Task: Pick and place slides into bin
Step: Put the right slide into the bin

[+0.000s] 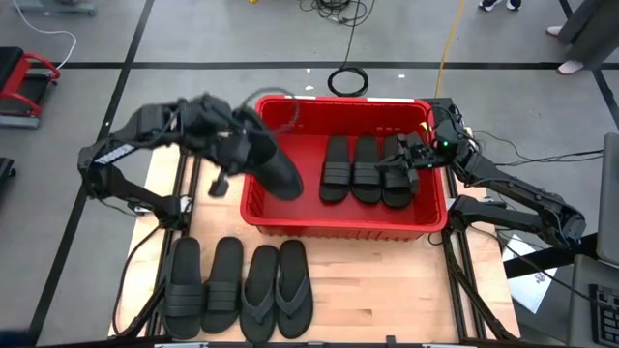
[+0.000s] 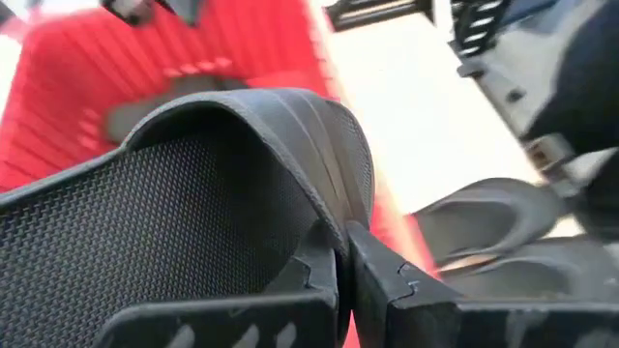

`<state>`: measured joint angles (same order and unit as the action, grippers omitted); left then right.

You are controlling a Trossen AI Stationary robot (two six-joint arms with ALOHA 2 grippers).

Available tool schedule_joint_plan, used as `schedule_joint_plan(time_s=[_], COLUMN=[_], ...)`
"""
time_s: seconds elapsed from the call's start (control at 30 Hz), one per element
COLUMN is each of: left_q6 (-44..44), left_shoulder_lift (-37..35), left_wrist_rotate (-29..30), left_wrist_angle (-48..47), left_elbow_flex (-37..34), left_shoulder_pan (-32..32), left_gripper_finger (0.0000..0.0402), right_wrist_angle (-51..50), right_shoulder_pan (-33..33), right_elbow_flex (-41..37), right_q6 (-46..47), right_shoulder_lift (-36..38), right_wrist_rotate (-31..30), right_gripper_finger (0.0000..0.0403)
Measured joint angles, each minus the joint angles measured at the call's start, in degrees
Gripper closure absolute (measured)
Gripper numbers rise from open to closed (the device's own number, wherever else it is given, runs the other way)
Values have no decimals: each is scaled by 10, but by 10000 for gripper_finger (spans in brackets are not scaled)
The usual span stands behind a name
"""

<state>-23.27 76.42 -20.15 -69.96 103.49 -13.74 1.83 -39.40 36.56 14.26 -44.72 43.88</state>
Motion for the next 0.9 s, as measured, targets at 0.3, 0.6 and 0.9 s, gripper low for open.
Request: schedule_joint_plan(time_s=[0.3, 0.6, 0.9], left_q6=[-288, -424, -436], left_shoulder_lift=[76, 192, 291], left_wrist_rotate=[-13, -88, -186], left_wrist_angle=[-71, -72, -51], left_elbow_flex=[21, 21, 21], left_shoulder_pan=[-161, -175, -179], left_gripper_finger=[401, 401, 401], right_wrist_angle=[0, 0, 0], right_shoulder_pan=[0, 0, 0], right_elbow_flex=[0, 0, 0], right_q6=[0, 2, 0], right_shoulder_lift=[-3, -3, -3], right_wrist_rotate=[-106, -113, -111], right_gripper_finger=[403, 403, 403])
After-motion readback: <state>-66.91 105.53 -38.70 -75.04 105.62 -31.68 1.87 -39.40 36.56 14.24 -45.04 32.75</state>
